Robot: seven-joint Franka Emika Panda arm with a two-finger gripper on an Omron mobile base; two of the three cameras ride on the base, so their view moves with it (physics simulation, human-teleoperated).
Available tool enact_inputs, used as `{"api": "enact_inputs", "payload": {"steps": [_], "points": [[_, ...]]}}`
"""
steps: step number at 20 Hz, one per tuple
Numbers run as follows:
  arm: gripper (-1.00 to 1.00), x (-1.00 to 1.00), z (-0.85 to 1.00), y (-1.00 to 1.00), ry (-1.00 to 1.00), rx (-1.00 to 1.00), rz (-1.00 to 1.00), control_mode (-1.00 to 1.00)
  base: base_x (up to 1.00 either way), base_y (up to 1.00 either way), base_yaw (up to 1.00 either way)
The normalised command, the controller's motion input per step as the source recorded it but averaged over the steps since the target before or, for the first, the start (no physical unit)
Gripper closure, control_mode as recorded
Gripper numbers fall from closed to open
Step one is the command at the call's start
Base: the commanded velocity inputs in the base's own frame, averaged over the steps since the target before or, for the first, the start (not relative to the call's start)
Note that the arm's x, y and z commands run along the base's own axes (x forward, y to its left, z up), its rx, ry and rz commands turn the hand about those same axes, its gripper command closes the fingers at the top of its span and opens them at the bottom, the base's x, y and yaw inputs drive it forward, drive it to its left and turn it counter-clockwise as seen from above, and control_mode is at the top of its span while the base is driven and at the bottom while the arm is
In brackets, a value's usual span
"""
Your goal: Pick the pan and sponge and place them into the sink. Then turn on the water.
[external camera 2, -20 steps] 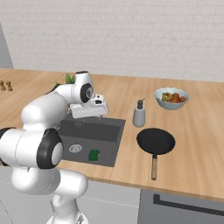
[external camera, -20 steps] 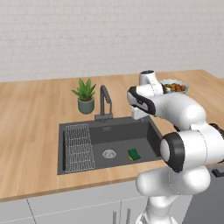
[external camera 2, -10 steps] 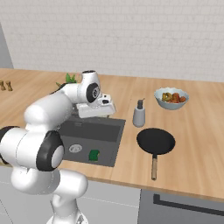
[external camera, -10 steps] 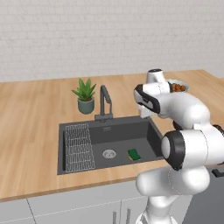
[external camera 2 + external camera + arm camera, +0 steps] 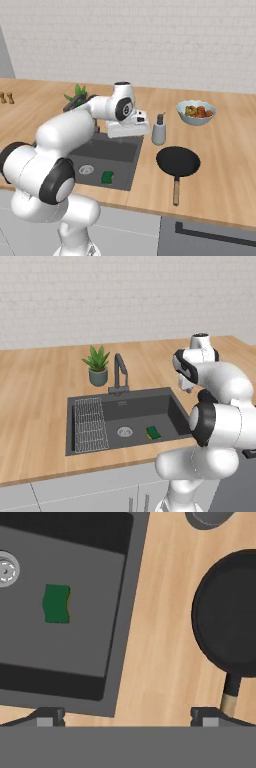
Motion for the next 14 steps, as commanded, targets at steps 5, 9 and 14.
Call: {"api": "enact_inputs", "payload": {"steps": [5,9,14], "points": [[-1.00,-0.11,0.00,-0.51,0.00,0.00,0.00,-1.00,0.00,0.00,0.00],[-1.00,-0.03,-0.02,-0.35,0.00,-0.02,0.00,-1.00,0.00,0.00,0.00],[-1.00,0.00,-0.04,-0.29,0.00,0.00,0.00,-1.00,0.00,0.00,0.00]]}}
